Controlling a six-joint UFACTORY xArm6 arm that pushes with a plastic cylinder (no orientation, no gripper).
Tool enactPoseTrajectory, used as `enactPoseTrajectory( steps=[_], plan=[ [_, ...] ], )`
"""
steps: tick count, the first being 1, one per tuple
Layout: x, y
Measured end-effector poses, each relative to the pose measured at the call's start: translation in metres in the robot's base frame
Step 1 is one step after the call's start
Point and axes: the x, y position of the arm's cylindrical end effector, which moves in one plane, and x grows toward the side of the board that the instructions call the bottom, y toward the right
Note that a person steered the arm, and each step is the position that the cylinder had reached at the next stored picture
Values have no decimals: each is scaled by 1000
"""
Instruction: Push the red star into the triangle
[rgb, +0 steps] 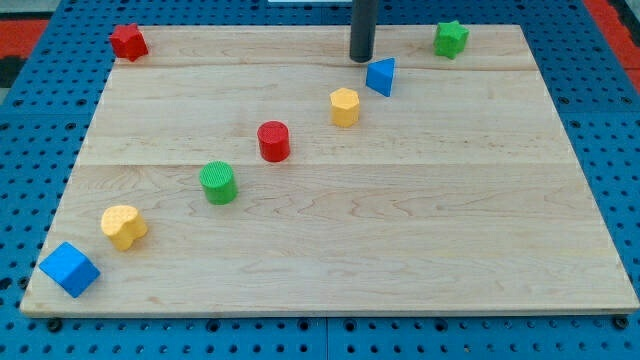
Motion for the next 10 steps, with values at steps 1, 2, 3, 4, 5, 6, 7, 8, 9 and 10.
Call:
enactPoseTrajectory(
  steps=[1,2,3,4,5,6,7,8,9,10],
  plan=[
    [22,-57],
    [31,-99],
    [49,-182],
    [46,-297],
    [34,-349],
    [28,-349],
    [-21,-328],
    [-34,-326],
    [-35,-326],
    [-40,-325]
  ],
)
